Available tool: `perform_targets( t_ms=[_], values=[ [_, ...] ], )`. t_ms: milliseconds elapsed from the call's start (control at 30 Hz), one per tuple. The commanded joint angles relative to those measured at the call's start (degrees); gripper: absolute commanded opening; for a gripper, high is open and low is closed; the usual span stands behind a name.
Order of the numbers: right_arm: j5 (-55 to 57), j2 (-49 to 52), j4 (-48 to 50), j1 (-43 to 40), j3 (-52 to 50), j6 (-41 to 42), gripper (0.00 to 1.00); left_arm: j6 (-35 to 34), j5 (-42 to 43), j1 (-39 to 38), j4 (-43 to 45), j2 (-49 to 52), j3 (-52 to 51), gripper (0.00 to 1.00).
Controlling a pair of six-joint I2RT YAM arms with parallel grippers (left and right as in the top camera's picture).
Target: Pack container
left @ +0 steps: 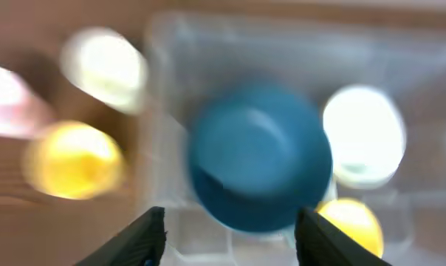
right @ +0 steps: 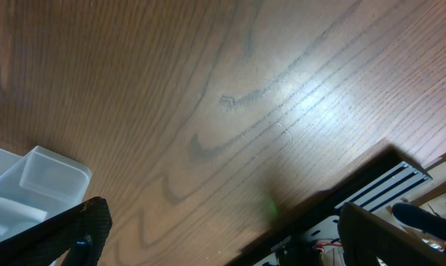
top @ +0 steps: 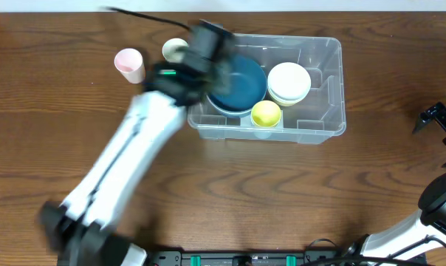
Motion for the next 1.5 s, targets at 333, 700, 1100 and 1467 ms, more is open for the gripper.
perform_targets(
  t_ms=[333,700,1100,1467],
  values=[
    [0.1,-1.4,0.0,-0.6,0.0,0.9,0.99,0.7,-1.1,16.5,-5.0,6.2,0.1,0.63],
    [0.1,-1.4,0.0,-0.6,0.0,0.9,0.99,-2.3,-1.0,20.5,-5.2,18.2,0.1,0.63],
    [0.1,-1.4,0.0,-0.6,0.0,0.9,0.99,-2.3,3.1,21.4,-5.0,26.2,0.0,0.63],
    [0.1,-1.4,0.0,-0.6,0.0,0.9,0.99,-2.3,3.1,21.4,-5.3,27.5,0.1,0.12]
  ],
)
